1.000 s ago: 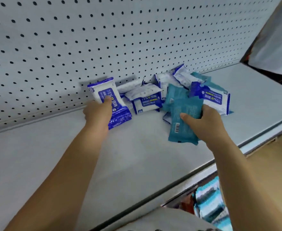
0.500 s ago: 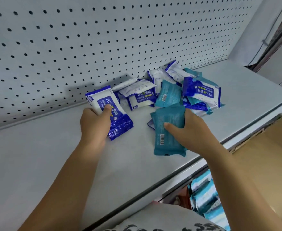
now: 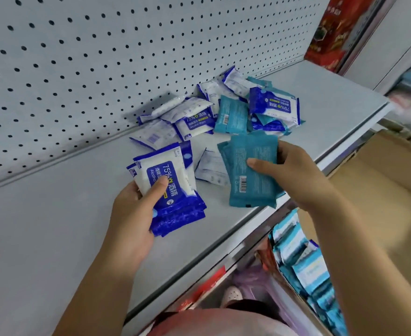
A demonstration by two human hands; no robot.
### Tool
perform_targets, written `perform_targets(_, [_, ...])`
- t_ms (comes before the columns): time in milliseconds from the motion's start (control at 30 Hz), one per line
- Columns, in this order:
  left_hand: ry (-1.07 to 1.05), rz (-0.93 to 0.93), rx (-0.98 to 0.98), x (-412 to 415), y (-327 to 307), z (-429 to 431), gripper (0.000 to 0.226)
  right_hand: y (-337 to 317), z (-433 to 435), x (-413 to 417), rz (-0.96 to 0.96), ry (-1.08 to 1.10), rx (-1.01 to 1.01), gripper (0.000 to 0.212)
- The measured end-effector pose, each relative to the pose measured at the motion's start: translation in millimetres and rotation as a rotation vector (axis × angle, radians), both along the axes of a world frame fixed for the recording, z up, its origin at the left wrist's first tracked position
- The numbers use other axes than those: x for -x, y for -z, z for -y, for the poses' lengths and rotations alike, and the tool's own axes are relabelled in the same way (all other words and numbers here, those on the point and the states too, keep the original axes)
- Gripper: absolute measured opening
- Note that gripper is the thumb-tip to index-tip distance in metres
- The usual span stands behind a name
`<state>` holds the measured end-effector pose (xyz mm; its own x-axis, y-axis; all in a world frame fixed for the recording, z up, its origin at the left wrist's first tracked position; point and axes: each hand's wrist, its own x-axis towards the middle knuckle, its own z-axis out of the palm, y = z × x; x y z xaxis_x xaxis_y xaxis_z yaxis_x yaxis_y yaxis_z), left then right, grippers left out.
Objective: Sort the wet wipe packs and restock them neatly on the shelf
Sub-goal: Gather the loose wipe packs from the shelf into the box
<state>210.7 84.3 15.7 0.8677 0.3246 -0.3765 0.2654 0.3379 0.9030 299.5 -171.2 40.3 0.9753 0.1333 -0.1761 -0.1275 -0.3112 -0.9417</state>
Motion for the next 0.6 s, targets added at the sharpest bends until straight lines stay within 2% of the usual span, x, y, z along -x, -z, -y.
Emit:
perform_targets(100, [0.087,-0.005,0.034,5,-1,5,0.028,12,15,26,-0.041,0.133,-0.238,0.048])
perform_targets(233, [0.259,0.023,0.060,10,-3,33,0.043,24,32,74,-0.102,0.259,-0.521,0.036])
perform_targets(333, [0.408,0.054,0.055,13,-5,71,0.040,35,52,108,-0.129,0.340,-0.586,0.037])
perform_targets(433, [0.584,0.041,0.045,14,-2,117,0.050,47,76,141,-0.184,0.444,-0.615,0.042])
perform_targets(533, [0.772,-0.010,-0.025,15,12,160,0.036,64,99,174,-0.245,0.558,-0.642,0.045])
perform_targets(600, [0.891,-0.080,-0.067,15,26,188,0.031,78,117,195,-0.280,0.646,-0.632,0.040])
